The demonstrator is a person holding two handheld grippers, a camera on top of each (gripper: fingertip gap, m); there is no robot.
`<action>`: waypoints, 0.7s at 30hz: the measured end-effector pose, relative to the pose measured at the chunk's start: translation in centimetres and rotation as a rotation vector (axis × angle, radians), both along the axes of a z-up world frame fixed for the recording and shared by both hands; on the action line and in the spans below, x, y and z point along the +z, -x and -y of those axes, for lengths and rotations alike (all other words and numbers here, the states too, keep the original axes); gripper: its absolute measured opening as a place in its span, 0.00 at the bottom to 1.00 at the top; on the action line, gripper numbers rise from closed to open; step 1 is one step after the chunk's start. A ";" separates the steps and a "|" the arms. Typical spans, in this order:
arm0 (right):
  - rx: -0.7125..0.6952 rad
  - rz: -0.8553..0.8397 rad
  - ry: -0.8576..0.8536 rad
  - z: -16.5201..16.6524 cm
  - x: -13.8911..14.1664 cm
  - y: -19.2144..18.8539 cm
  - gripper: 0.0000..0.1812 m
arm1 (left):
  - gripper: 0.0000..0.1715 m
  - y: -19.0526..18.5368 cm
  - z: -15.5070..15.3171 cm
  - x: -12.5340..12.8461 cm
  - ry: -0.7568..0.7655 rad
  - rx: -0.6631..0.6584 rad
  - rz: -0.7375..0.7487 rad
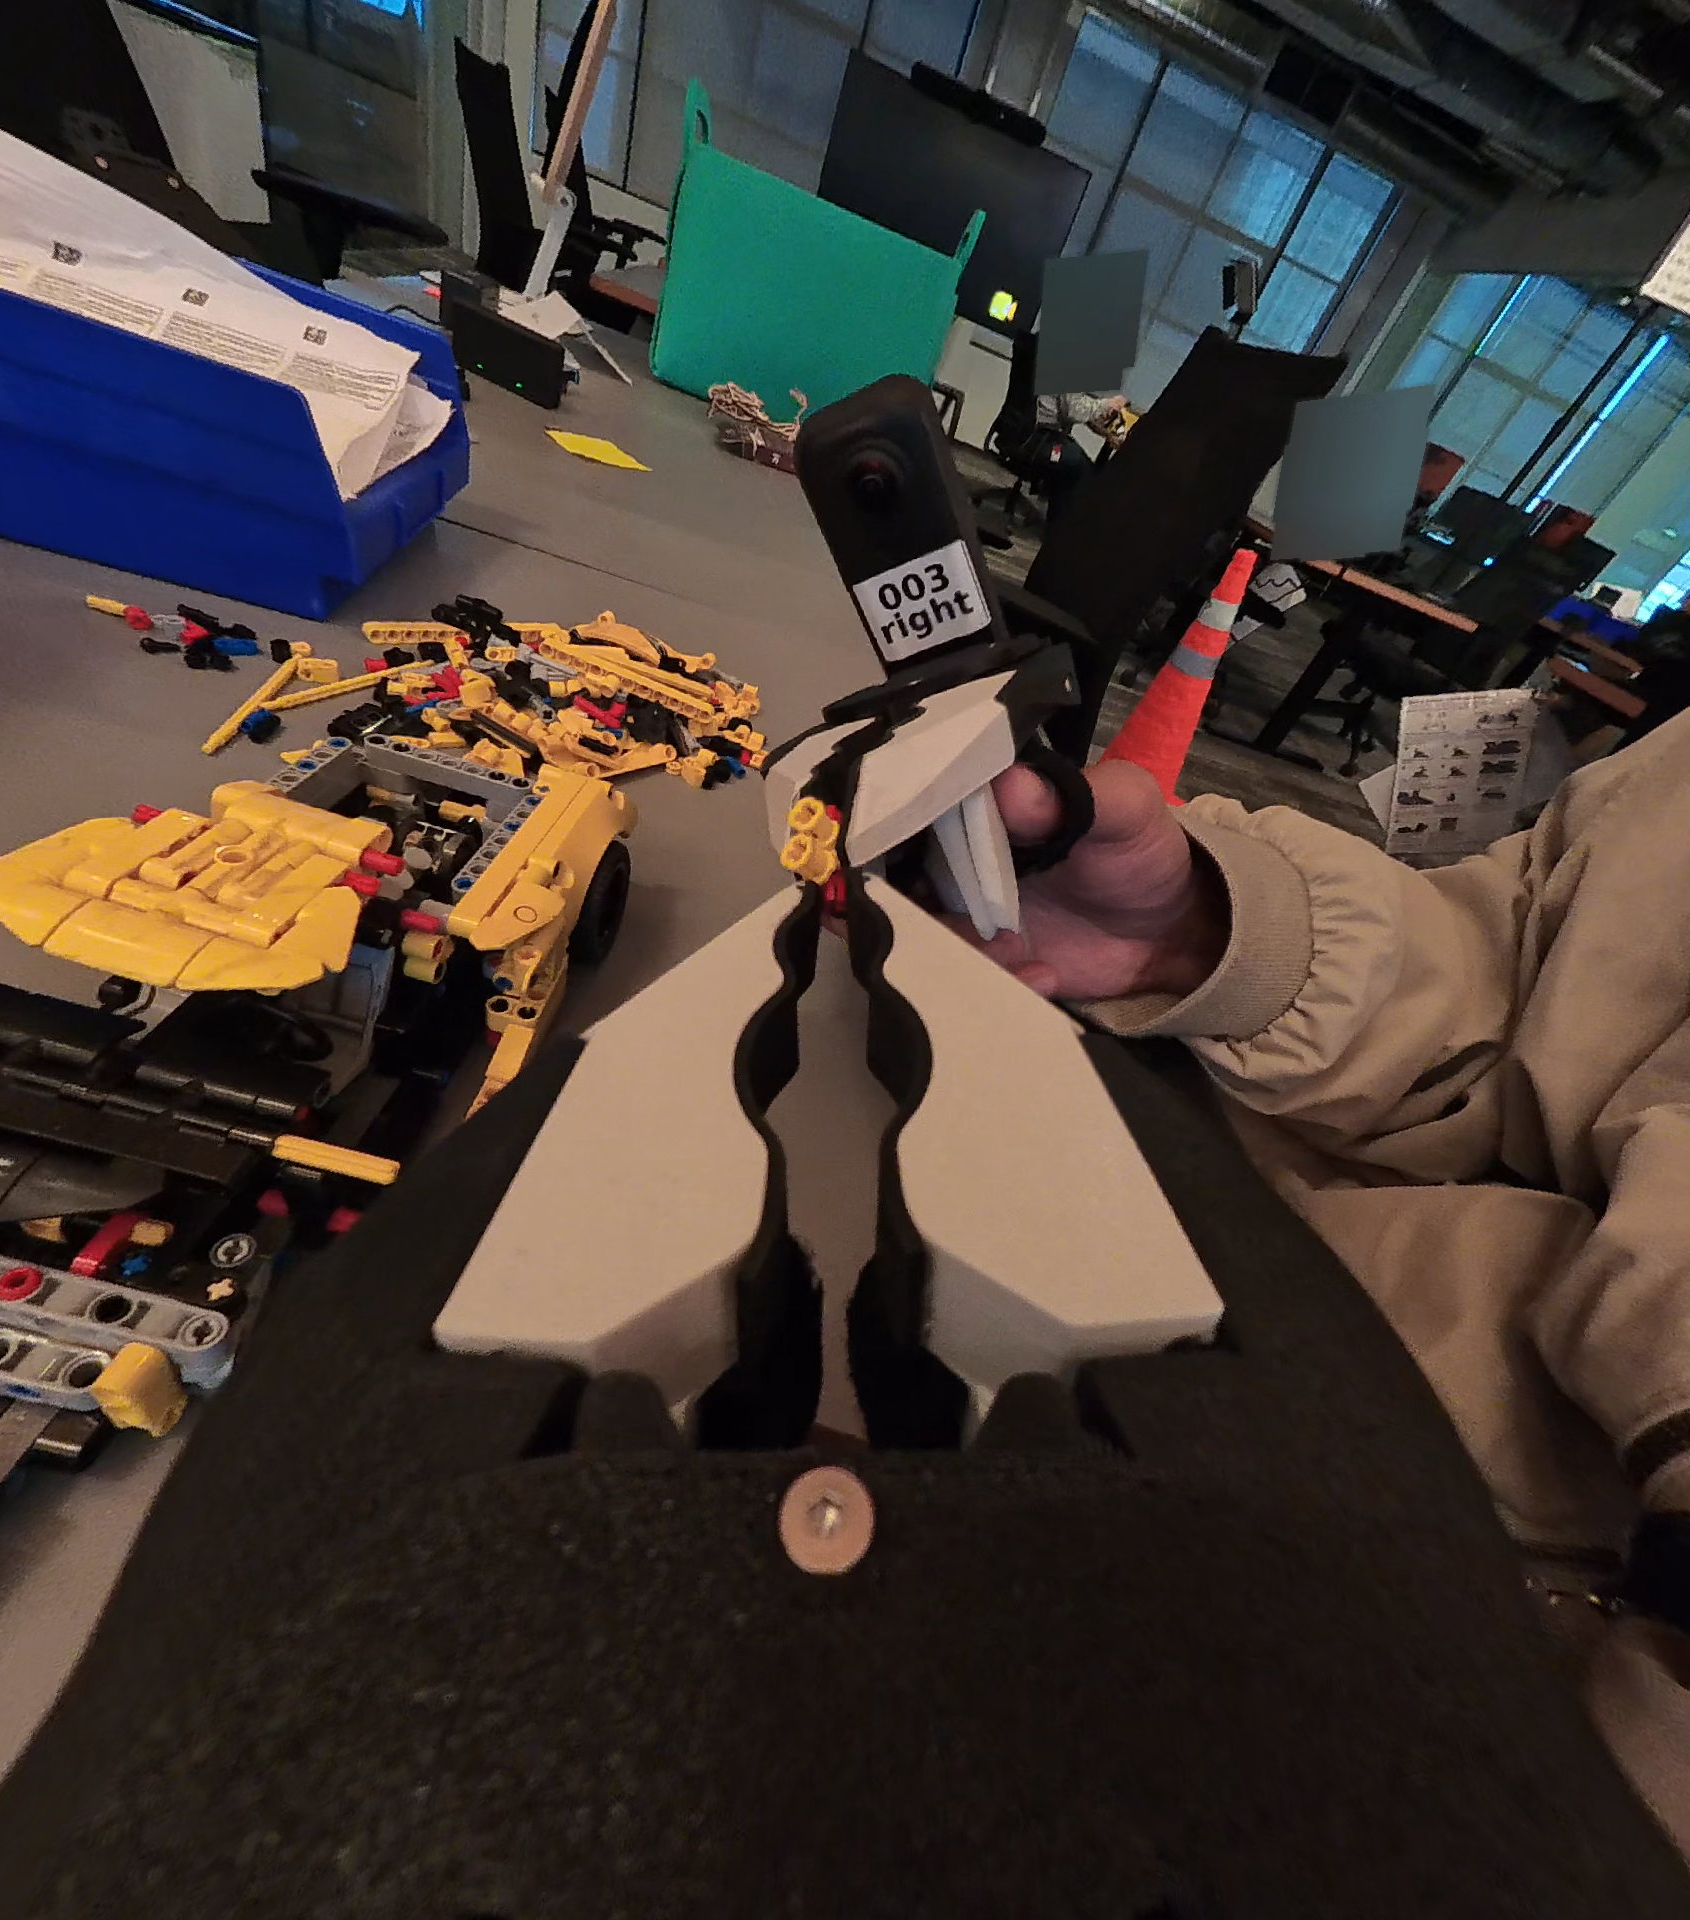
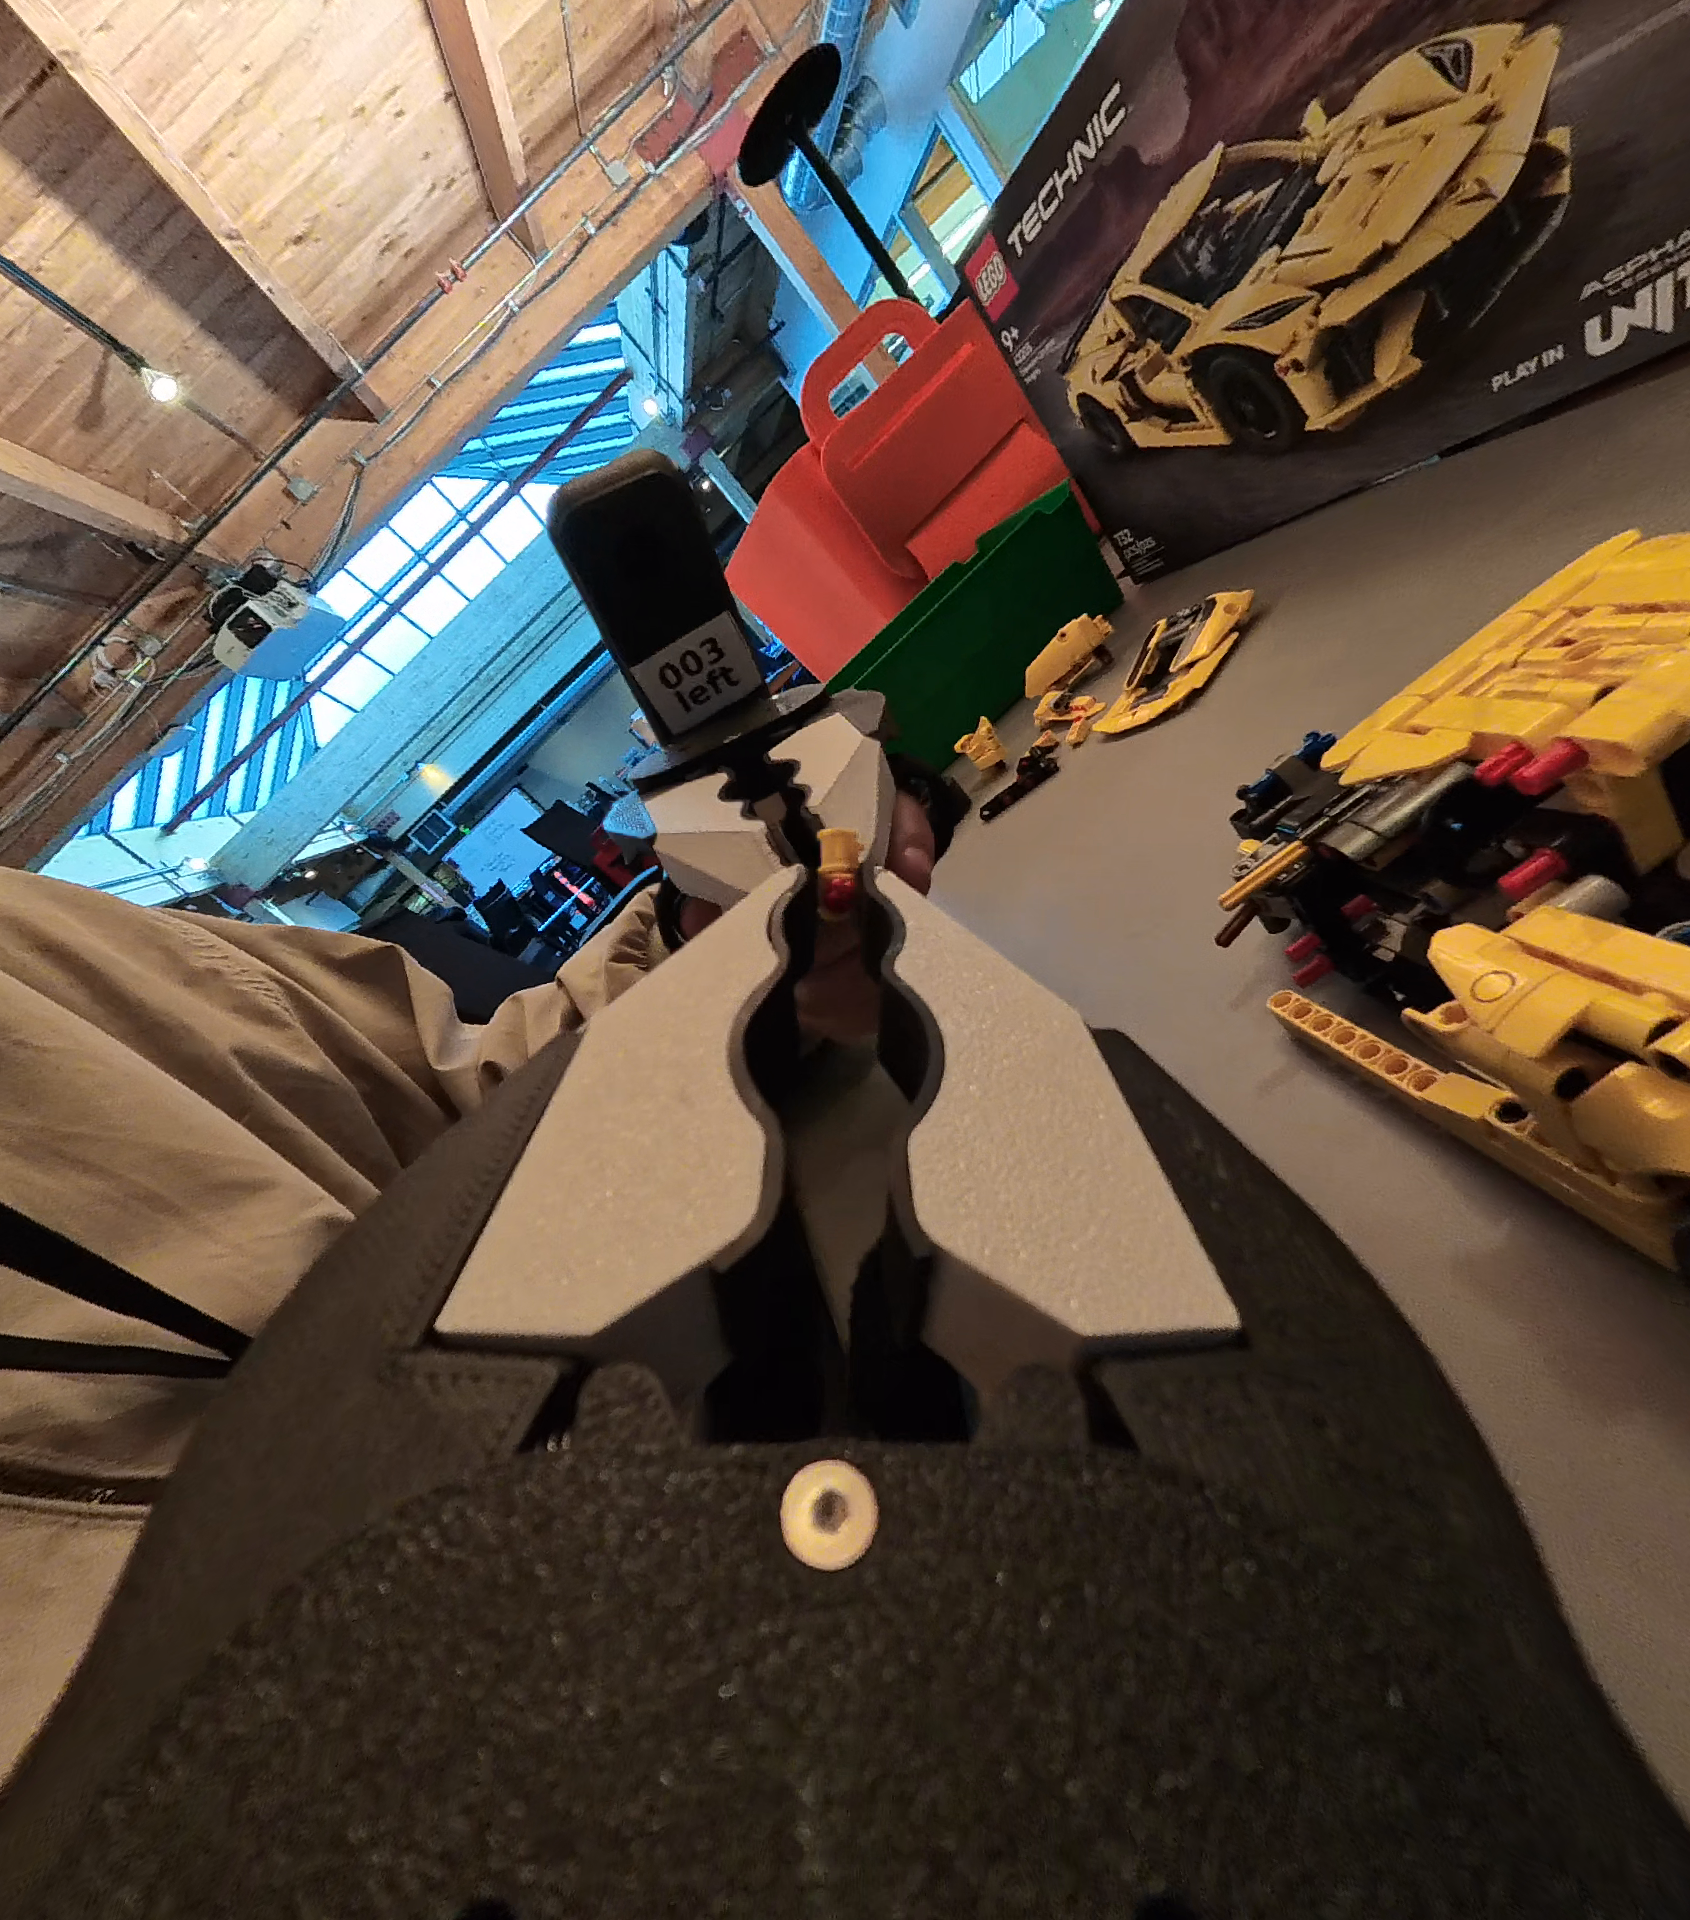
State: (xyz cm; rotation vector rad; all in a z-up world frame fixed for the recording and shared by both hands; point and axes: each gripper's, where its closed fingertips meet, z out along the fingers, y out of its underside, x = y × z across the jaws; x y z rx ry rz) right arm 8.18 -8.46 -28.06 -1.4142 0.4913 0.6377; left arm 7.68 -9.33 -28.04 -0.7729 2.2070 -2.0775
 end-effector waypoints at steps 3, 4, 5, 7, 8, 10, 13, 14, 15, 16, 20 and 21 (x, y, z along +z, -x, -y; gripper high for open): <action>0.013 -0.019 -0.020 0.0 0.2 0.1 0.03 | 0.02 0.1 0.0 0.2 0.008 -0.006 0.007; 0.003 -0.011 -0.017 0.0 0.3 0.0 0.03 | 0.02 0.0 -0.1 0.3 0.014 0.000 0.014; -0.015 0.016 -0.015 0.0 0.4 -0.1 0.03 | 0.02 -0.1 -0.1 0.5 0.028 0.005 0.012; -0.105 0.145 0.019 0.3 0.3 -0.8 0.08 | 0.02 -0.5 -0.3 0.8 0.080 0.016 -0.027; -0.171 0.240 0.041 0.4 0.4 -1.3 0.11 | 0.02 -0.7 -0.5 1.0 0.111 0.018 -0.056; -0.283 0.428 0.081 0.6 0.7 -1.9 0.17 | 0.01 -1.2 -1.1 1.3 0.168 0.027 -0.107; -0.396 0.668 0.174 0.0 0.4 -2.1 0.25 | 0.01 -1.6 -1.8 1.5 0.232 0.029 -0.152; -0.392 0.701 0.196 -0.3 0.3 -1.8 0.24 | 0.01 -1.6 -1.9 1.6 0.244 0.022 -0.155; -0.375 0.716 0.207 -0.6 0.3 -1.3 0.23 | 0.01 -1.6 -2.0 1.5 0.241 0.022 -0.154; -0.357 0.726 0.210 -0.8 0.2 -0.9 0.22 | 0.01 -1.6 -1.9 1.4 0.232 0.017 -0.150; -0.325 0.655 0.158 -0.8 0.5 -0.7 0.23 | 0.01 -0.7 -1.6 1.7 0.264 -0.052 -0.163; -0.307 0.622 0.116 -0.6 0.9 -0.5 0.21 | 0.01 -0.5 -1.5 1.7 0.266 -0.070 -0.166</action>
